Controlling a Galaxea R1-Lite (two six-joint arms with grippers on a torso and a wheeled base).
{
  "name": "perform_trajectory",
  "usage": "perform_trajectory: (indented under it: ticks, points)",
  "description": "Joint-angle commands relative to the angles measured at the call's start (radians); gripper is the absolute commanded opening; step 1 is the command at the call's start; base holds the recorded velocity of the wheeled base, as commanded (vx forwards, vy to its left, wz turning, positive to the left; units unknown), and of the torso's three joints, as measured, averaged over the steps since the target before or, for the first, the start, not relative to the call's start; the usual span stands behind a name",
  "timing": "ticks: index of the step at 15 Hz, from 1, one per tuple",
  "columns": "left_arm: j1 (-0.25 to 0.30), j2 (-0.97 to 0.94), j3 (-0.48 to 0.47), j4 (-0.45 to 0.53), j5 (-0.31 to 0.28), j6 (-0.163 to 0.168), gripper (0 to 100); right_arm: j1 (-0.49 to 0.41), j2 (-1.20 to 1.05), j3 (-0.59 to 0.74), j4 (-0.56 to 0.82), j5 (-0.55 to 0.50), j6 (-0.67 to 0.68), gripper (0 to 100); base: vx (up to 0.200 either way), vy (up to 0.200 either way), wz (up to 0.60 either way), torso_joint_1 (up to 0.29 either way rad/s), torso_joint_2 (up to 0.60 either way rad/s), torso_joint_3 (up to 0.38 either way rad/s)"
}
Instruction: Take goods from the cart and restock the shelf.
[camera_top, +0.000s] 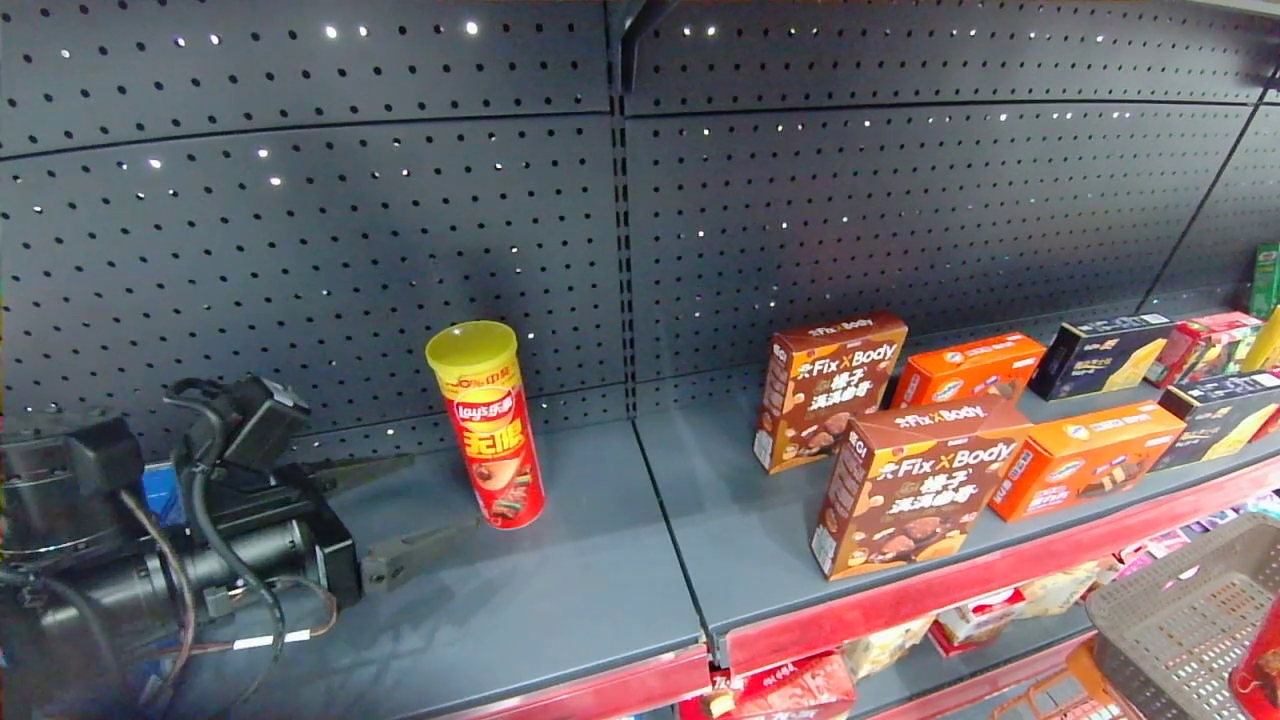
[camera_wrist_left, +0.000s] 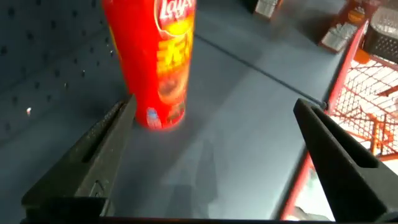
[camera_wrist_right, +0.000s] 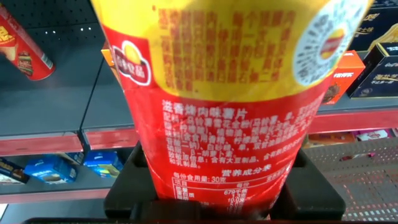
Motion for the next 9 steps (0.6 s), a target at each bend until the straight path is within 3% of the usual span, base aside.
perform_trajectory:
  ticks: [1,5,9]
  points:
    - [-0.001,0.079,-0.056,-0.018,-0.019,-0.002,100,0.001,0.001,0.000,0.000,0.000,0.000,0,0.000,0.000,0.00,0.000,0.00,0.000]
    - [0.022,0.118,-0.153,-0.020,-0.036,0.004,100,0.002,0.001,0.001,0.000,0.001,0.000,0,0.000,0.000,0.00,0.000,0.00,0.000]
    - [0.039,0.129,-0.151,-0.021,-0.036,0.017,100,0.002,0.001,0.004,0.000,0.004,0.000,0,0.000,0.000,0.00,0.000,0.00,0.000]
